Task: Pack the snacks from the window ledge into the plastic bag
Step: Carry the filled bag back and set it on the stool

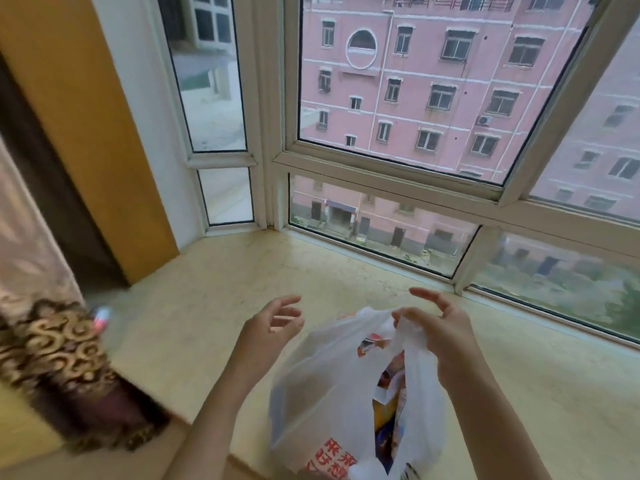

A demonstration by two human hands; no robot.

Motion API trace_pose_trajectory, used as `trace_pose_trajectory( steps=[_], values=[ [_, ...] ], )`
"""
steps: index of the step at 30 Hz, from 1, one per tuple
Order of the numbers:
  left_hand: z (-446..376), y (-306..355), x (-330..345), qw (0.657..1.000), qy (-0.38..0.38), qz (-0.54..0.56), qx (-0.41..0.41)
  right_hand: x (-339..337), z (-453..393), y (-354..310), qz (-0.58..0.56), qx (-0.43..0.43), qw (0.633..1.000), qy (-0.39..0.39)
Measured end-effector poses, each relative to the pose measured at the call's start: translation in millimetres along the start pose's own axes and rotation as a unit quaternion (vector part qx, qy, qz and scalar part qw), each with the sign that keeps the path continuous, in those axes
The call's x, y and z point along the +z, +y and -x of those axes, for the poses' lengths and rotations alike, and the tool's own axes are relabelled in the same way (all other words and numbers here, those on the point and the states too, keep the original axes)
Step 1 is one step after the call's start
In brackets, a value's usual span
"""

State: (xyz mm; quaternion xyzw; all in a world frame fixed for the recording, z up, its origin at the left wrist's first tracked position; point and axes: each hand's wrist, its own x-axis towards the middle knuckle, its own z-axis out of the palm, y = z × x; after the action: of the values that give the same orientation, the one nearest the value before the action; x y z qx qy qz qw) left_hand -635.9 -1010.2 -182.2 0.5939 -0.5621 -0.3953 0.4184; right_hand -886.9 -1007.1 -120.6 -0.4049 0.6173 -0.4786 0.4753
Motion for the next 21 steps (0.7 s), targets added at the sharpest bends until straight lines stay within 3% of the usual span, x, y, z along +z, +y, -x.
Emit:
trace_pose_trajectory(
  steps=[4, 9, 11, 14, 16, 21],
  values=[
    [81, -21, -51, 0.988, 0.08, -0.134, -0.003, 33, 52, 4, -0.001, -0.011, 0.997, -0.079],
    [183, -39, -116, 0.974, 0.168, -0.146, -0.04, 97, 119, 10, 0.016, -0.012, 0.981, -0.192],
    [224, -49, -144, 0.935, 0.232, -0.266, -0.041, 125, 146, 12, 0.028, -0.013, 0.97, -0.24],
    [285, -67, -185, 0.835, 0.308, -0.456, -0.026, 169, 189, 16, 0.044, -0.016, 0.951, -0.305],
    [323, -79, -213, 0.789, 0.332, -0.515, -0.038, 202, 220, 20, 0.049, -0.018, 0.938, -0.342],
    [416, -110, -293, 0.719, 0.37, -0.581, -0.085, 298, 303, 35, 0.087, -0.054, 0.905, -0.413]
  ],
)
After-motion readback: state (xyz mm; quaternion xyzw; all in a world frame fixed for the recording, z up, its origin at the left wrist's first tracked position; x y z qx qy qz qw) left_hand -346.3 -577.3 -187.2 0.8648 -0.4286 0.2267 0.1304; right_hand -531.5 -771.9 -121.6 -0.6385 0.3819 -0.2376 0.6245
